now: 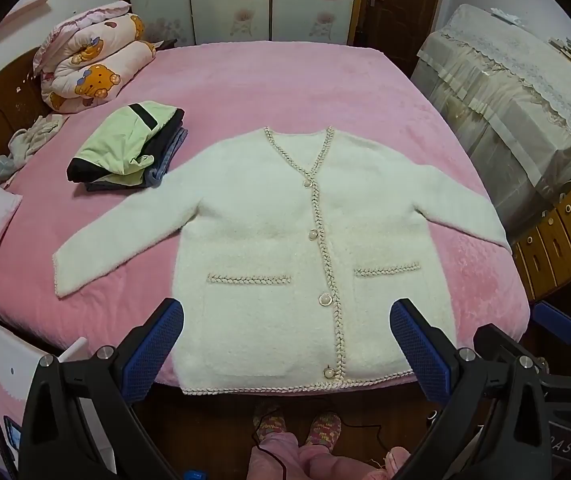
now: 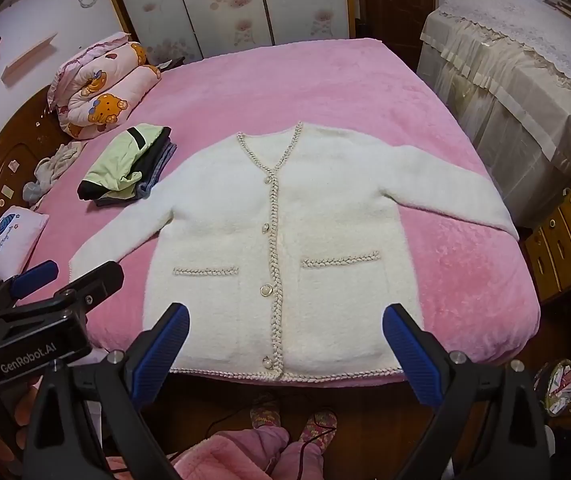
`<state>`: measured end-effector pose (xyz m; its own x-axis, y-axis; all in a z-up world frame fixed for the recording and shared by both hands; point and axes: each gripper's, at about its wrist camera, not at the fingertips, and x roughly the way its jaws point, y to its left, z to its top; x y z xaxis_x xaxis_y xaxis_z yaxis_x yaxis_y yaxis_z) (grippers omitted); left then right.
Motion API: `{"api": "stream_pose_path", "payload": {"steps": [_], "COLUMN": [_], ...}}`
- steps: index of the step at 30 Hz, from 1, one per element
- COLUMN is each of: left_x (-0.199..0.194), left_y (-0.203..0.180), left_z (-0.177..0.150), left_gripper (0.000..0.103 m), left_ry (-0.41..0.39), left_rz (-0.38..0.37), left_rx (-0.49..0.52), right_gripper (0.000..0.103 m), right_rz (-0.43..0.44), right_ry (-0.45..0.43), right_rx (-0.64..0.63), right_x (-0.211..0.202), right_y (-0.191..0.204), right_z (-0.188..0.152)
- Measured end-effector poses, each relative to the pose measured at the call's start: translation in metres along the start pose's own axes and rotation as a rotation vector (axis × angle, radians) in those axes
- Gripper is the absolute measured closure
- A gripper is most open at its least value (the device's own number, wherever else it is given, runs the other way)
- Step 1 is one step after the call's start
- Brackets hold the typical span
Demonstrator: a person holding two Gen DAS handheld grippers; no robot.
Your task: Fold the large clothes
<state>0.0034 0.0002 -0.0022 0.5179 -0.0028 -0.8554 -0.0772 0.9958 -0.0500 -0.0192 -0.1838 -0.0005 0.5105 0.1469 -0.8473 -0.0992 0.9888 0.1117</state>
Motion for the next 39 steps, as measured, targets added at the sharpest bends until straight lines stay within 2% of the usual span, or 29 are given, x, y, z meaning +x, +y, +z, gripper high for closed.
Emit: {"api": "stream_pose_path", "payload": {"steps": [18,39], "left_x": [-0.001,-0.013], "left_y": [-0.004,-0.017], "left_z": [-0.003,-0.017], "left_gripper": [0.001,0.001], "left_ry": [0.008,-0.016], "left_rz": [-0.001,0.045], "left_rx": [-0.012,-0.08], "right_gripper": [0.005,0.005], "right_rz": [0.0,0.021], "right_ry": [0.002,-0.017], "right_rx": [-0.013,-0.058], "right_x": [-0.002,-0.004], "right_y": [-0.006,-0.018], "right_z": [-0.004,-0.003]}}
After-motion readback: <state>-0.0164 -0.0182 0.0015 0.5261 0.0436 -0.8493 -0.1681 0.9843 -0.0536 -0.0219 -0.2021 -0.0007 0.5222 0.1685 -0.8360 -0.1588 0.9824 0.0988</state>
